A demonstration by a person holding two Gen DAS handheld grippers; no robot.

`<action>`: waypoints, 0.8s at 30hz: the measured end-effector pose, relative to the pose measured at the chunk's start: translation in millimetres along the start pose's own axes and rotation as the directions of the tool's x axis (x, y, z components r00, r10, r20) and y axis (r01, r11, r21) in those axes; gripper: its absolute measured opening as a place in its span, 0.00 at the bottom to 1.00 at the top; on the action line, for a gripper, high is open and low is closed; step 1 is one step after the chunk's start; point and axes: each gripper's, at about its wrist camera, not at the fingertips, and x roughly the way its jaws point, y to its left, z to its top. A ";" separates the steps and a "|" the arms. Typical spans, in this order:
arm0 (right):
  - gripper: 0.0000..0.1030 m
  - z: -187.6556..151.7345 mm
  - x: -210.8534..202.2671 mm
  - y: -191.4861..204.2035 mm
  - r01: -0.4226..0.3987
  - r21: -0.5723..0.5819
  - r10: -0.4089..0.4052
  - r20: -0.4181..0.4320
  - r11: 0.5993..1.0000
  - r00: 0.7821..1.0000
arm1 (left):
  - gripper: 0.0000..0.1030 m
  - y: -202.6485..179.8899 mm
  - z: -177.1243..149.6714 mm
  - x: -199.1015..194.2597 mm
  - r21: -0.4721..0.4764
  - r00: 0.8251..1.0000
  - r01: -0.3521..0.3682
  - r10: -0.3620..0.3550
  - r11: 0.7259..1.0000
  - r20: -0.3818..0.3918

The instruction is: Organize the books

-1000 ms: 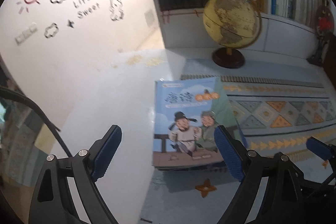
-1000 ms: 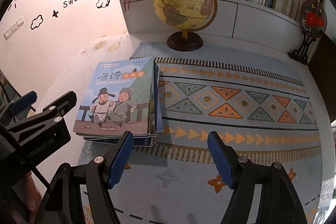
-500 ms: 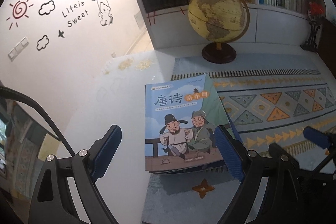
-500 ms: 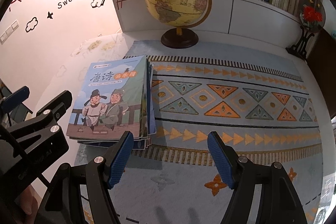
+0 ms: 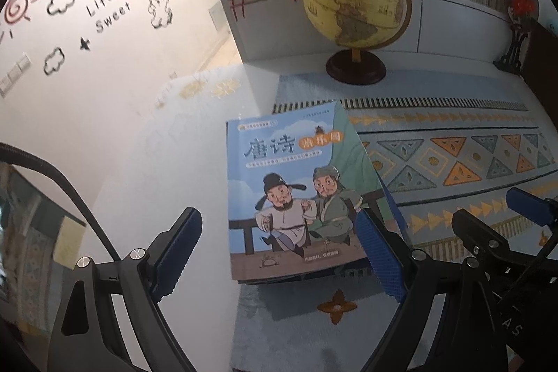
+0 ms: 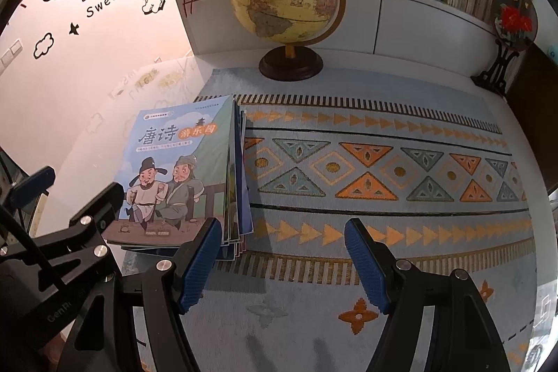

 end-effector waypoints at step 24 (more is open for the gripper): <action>0.69 9.5 5.0 44.7 -0.002 -0.096 0.002 -0.001 0.995 1.000 | 0.87 37.8 0.3 14.8 -0.030 0.999 -0.025 0.024 0.999 -0.034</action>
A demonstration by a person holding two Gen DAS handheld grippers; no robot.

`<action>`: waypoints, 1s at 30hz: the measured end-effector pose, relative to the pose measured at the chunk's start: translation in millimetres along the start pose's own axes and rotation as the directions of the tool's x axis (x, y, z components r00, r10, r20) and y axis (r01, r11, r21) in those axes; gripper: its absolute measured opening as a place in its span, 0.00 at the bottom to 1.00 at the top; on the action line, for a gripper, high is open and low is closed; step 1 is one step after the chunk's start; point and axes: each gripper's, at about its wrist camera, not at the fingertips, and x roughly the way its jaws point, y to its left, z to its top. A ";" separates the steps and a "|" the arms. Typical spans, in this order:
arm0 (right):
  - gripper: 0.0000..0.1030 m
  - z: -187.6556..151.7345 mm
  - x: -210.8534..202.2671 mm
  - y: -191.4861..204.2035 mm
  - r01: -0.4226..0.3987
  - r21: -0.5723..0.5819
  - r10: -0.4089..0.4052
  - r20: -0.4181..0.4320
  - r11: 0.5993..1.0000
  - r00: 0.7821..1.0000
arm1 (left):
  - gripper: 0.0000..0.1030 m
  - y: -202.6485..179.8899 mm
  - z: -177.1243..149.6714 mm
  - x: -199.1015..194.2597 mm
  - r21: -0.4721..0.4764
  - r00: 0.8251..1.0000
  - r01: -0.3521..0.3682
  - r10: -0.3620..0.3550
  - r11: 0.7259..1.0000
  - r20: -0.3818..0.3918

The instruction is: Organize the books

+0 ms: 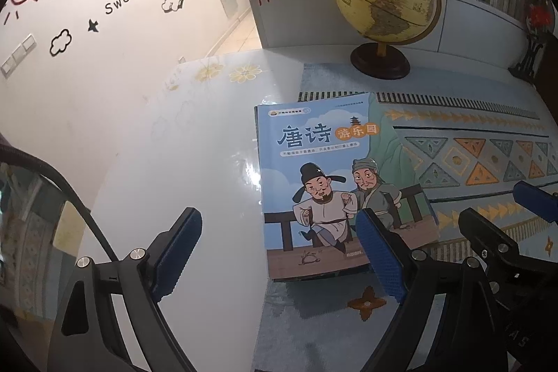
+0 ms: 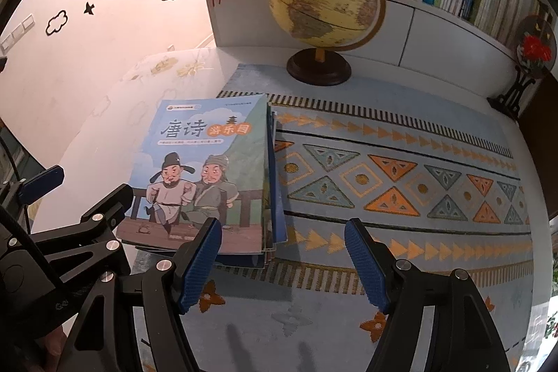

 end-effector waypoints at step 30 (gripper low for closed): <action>0.69 8.6 8.1 26.9 0.003 -0.045 -0.004 -0.008 0.999 1.000 | 0.87 21.3 0.0 1.4 0.000 1.000 -0.016 0.016 1.000 -0.004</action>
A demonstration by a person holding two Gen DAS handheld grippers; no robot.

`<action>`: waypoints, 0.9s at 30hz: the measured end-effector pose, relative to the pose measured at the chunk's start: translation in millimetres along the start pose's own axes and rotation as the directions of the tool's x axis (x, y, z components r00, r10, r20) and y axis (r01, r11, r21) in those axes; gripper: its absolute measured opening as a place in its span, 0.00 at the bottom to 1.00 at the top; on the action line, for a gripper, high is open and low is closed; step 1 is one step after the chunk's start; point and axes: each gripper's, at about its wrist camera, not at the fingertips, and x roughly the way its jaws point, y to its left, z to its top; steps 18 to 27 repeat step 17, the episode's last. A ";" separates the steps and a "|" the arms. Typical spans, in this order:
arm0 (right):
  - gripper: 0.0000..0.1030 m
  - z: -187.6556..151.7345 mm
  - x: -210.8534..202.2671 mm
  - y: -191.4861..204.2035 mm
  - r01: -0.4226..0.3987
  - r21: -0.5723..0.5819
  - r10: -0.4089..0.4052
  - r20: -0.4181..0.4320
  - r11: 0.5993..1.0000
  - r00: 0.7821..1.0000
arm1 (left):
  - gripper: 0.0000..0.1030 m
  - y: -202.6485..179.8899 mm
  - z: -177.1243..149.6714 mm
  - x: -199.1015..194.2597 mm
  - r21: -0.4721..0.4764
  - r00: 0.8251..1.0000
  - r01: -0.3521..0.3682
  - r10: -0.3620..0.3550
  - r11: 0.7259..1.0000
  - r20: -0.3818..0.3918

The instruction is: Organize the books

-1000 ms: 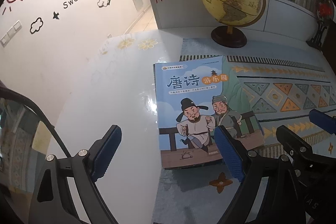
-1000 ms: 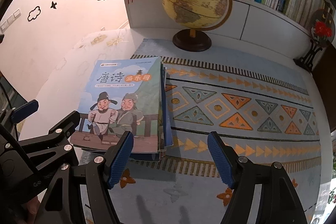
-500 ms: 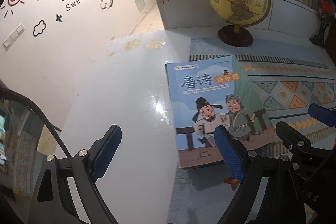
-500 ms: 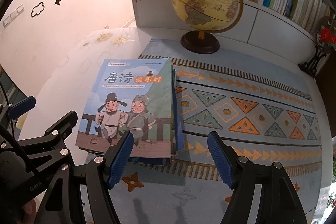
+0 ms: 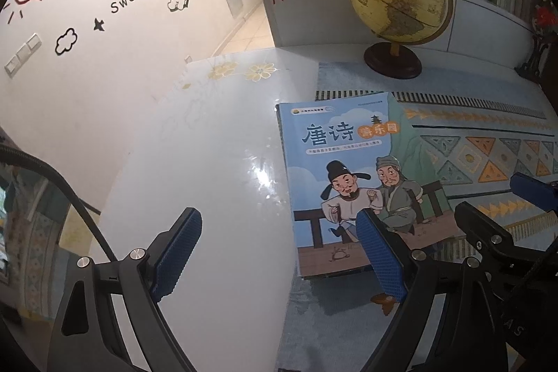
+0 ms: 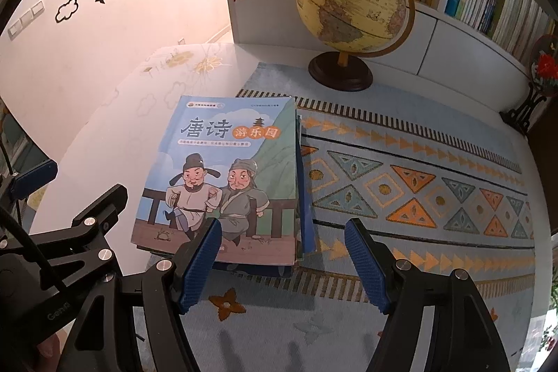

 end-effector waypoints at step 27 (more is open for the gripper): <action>0.69 -17.0 -17.4 -27.2 0.006 0.033 -0.007 0.019 0.999 1.000 | 0.88 -24.0 -9.9 -18.9 0.001 0.999 0.029 -0.029 1.000 0.034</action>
